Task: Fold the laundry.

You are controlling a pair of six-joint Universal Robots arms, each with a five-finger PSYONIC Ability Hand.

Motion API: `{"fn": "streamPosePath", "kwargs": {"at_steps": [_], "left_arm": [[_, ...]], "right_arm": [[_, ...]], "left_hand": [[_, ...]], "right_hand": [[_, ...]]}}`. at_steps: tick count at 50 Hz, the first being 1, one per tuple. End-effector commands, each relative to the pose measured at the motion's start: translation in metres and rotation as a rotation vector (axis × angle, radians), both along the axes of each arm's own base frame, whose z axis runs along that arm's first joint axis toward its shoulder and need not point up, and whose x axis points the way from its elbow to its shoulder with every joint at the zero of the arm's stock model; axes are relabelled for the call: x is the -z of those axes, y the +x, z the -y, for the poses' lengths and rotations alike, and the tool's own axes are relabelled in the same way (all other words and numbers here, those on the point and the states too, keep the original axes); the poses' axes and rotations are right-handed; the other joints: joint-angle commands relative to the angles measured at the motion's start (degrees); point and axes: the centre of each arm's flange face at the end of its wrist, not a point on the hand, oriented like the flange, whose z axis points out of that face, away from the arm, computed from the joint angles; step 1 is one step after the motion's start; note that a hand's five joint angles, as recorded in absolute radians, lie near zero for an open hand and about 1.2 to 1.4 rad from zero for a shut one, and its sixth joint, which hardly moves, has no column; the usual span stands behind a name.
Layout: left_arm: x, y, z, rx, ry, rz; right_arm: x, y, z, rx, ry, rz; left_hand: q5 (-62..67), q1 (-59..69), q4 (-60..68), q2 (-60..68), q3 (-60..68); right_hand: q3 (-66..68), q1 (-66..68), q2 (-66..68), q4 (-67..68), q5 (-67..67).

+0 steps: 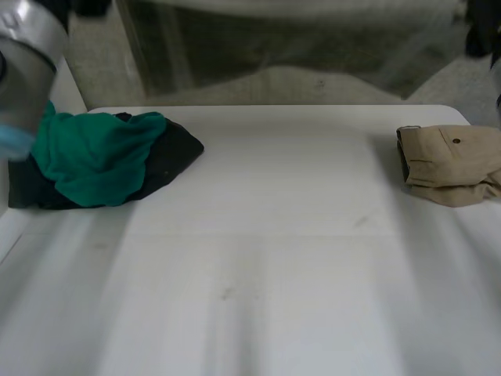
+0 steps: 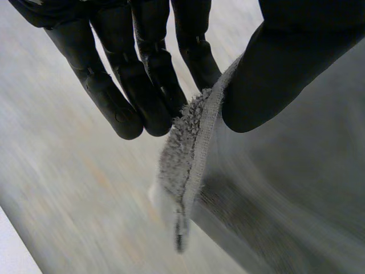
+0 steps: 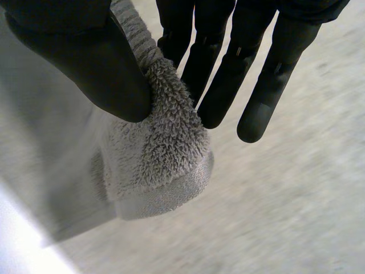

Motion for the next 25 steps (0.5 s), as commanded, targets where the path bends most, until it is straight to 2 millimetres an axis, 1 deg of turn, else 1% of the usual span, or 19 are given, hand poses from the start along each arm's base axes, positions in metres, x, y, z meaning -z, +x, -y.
{"fn": "streamPosePath", "kwargs": {"at_steps": [1,2,3,5,6,7,10,12,13,14,15,16,17,20,21,24,25], "left_arm": [[0.097,0.004,-0.016,0.005,0.27,0.187],[0.107,0.004,-0.019,0.013,0.294,0.209],[0.125,0.003,-0.027,0.032,0.341,0.248],[0.143,0.003,-0.035,0.05,0.39,0.288],[0.16,0.003,-0.043,0.065,0.437,0.321],[0.167,0.004,-0.046,0.069,0.456,0.336],[0.19,0.006,-0.054,0.078,0.52,0.392],[0.194,0.007,-0.056,0.075,0.533,0.411],[0.195,0.008,-0.056,0.079,0.537,0.417],[0.196,0.009,-0.057,0.077,0.547,0.421],[0.195,0.009,-0.057,0.078,0.55,0.422],[0.193,0.01,-0.056,0.074,0.549,0.419],[0.19,0.012,-0.056,0.071,0.547,0.412],[0.184,0.014,-0.054,0.068,0.541,0.398],[0.18,0.015,-0.054,0.065,0.535,0.39],[0.177,0.017,-0.053,0.063,0.53,0.38],[0.176,0.016,-0.053,0.067,0.53,0.375]], "right_arm": [[0.091,-0.004,-0.028,-0.072,0.346,-0.083],[0.104,-0.005,-0.032,-0.084,0.388,-0.092],[0.129,-0.005,-0.041,-0.116,0.472,-0.114],[0.155,-0.006,-0.048,-0.138,0.549,-0.146],[0.175,-0.008,-0.054,-0.157,0.61,-0.182],[0.184,-0.009,-0.057,-0.163,0.635,-0.201],[0.202,-0.016,-0.06,-0.154,0.679,-0.275],[0.205,-0.018,-0.06,-0.147,0.69,-0.3],[0.205,-0.019,-0.06,-0.142,0.693,-0.307],[0.205,-0.02,-0.06,-0.134,0.704,-0.307],[0.202,-0.02,-0.061,-0.129,0.706,-0.304],[0.197,-0.021,-0.06,-0.12,0.701,-0.298],[0.184,-0.021,-0.061,-0.111,0.696,-0.281],[0.163,-0.021,-0.063,-0.092,0.703,-0.236],[0.15,-0.021,-0.065,-0.088,0.726,-0.189],[0.129,-0.023,-0.067,-0.082,0.779,-0.11],[0.121,-0.024,-0.067,-0.079,0.842,-0.059]], "left_hand": [[13.7,13.0,11.3,11.4,11.9],[13.7,13.0,11.3,11.4,11.9],[13.7,13.0,11.3,11.4,11.9],[13.7,13.0,11.3,11.4,11.9],[13.7,13.0,11.3,11.4,11.9],[13.7,13.0,11.3,11.4,11.9],[13.7,13.0,11.3,11.4,11.9],[13.7,13.0,11.3,11.4,11.9],[13.7,13.0,11.3,11.4,11.9],[13.7,13.0,11.3,11.4,11.9],[13.7,13.0,11.3,11.4,11.9],[13.7,13.0,11.3,11.4,11.9],[13.7,13.0,11.3,11.4,11.9],[13.7,13.0,11.3,11.4,11.9],[13.7,13.0,11.3,11.4,11.9],[13.7,13.0,11.3,11.4,11.9],[13.7,13.0,11.3,11.4,11.9]], "right_hand": [[12.0,16.1,12.7,11.6,12.5],[12.0,16.1,12.7,11.6,12.5],[12.0,16.1,12.7,11.6,12.5],[12.0,16.1,12.7,11.6,12.5],[12.0,16.1,12.7,11.6,12.5],[12.0,16.1,12.7,11.6,12.5],[12.0,16.1,12.7,11.6,12.5],[12.0,16.1,12.7,11.6,12.5],[8.1,12.3,8.9,7.8,8.7],[-6.7,-2.6,-6.0,-7.1,-6.2],[-14.0,-9.9,-13.3,-14.4,-13.5],[-20.1,-15.9,-19.3,-20.4,-19.6],[-28.2,-24.0,-27.4,-28.5,-27.6],[-33.4,-29.3,-32.7,-33.8,-32.9],[-33.8,-29.6,-33.0,-34.1,-33.2],[-34.3,-30.1,-33.5,-34.6,-33.7],[-34.3,-30.1,-33.5,-34.6,-33.7]]}}
